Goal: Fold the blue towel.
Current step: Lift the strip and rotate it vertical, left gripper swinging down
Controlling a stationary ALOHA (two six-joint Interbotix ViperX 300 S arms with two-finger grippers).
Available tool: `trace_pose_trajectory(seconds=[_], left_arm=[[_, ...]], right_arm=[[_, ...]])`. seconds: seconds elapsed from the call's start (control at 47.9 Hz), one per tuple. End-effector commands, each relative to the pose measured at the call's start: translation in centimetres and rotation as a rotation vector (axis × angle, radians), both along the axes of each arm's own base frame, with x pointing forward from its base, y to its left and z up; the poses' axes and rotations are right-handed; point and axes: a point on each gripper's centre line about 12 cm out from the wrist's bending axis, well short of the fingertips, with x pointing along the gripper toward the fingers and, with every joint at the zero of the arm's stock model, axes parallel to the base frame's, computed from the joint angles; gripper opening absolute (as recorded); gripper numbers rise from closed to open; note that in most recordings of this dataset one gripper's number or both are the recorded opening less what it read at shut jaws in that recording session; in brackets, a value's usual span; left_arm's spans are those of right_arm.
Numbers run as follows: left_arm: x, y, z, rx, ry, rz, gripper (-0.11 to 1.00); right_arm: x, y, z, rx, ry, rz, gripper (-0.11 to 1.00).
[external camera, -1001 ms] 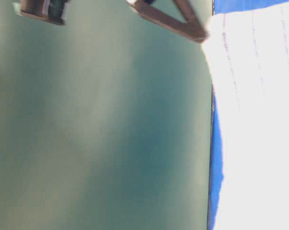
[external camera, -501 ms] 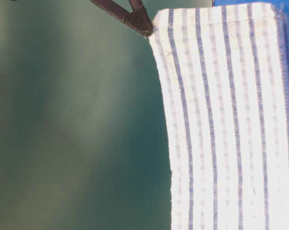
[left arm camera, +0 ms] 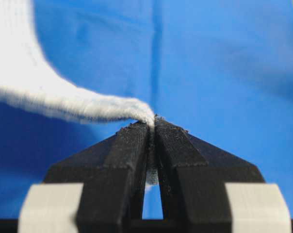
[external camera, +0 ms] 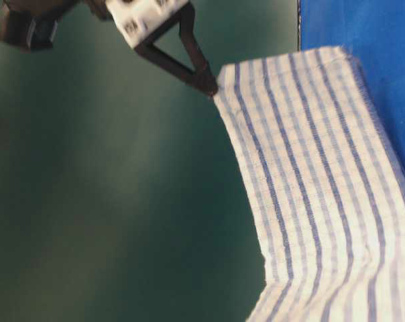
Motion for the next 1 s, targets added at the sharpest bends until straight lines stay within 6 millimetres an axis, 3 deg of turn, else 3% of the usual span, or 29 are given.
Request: trace_pose_trajectory(seconds=[0.0,0.459,0.709,0.98], left_arm=[[2.3,-0.7,1.2,-0.001,-0.023,-0.016,0.02],[11.9,-4.6,1.7,-0.006,-0.024,-0.077,0.02],[16.5,-6.2,0.6,-0.012,-0.038,-0.088,0.02],[20.5,-6.5,0.4,-0.003,-0.077,-0.085,0.02]], right_arm=[[0.7,-1.5,1.4,-0.035,-0.031,-0.023,0.00],[2.9,-7.8,2.5,-0.149,-0.018,-0.106,0.00],[4.3,-9.3,3.2,-0.186,-0.029,-0.112,0.00],[2.0,-9.4,2.9,-0.179,-0.006,-0.141,0.00]])
